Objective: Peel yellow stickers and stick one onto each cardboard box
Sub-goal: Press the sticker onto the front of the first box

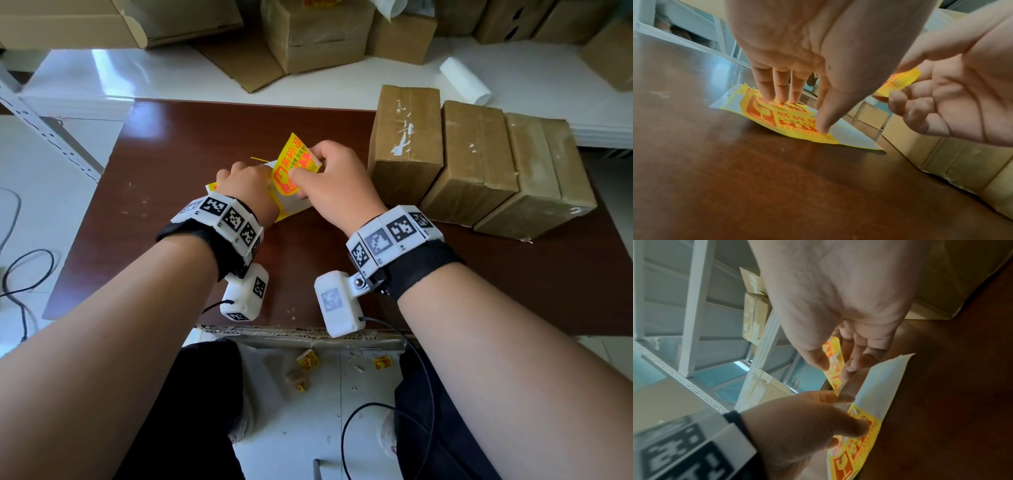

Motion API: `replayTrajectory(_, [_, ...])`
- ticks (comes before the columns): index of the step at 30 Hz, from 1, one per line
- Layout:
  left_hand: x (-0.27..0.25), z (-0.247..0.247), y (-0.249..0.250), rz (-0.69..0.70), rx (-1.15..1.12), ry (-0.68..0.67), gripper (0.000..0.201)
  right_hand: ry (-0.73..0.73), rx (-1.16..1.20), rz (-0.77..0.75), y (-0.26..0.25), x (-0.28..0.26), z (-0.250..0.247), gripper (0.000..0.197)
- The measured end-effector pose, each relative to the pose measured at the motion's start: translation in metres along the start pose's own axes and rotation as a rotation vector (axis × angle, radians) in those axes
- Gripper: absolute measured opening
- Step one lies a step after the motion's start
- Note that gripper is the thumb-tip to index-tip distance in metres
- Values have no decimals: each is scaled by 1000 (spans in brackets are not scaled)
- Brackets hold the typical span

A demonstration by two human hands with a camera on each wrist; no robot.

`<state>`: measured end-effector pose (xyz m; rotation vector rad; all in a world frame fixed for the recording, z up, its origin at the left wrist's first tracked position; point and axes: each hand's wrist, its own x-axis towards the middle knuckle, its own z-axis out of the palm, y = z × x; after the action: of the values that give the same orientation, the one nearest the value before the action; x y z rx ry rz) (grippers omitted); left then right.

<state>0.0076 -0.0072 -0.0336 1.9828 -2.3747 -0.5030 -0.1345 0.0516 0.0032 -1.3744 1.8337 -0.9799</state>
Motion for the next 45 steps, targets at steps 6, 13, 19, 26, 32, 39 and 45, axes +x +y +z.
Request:
replayTrajectory(6, [-11,-24,20,-14,-508,232,32,153,213,-99,-6,-15,-27,10])
replayTrajectory(13, [-25,-31,84,-35,-1135,150,14,413,388,7,-2,-38,-76,41])
replayTrajectory(19, [-20,-20,130,-125,-1213,1,56,473,578,199,4,-50,-108,27])
replayTrajectory(26, [-9,3,152,-168,-1223,-112,66,388,416,175,14,-42,-120,39])
replayTrajectory(32, [-16,-3,149,-84,-1122,-127,7,346,240,72,16,-41,-116,43])
replayTrajectory(39, [-19,-8,139,-95,-1129,-114,25,349,217,47,16,-42,-113,44])
replayTrajectory(45, [-37,-21,126,-250,-1208,-150,26,360,314,43,6,-57,-109,20])
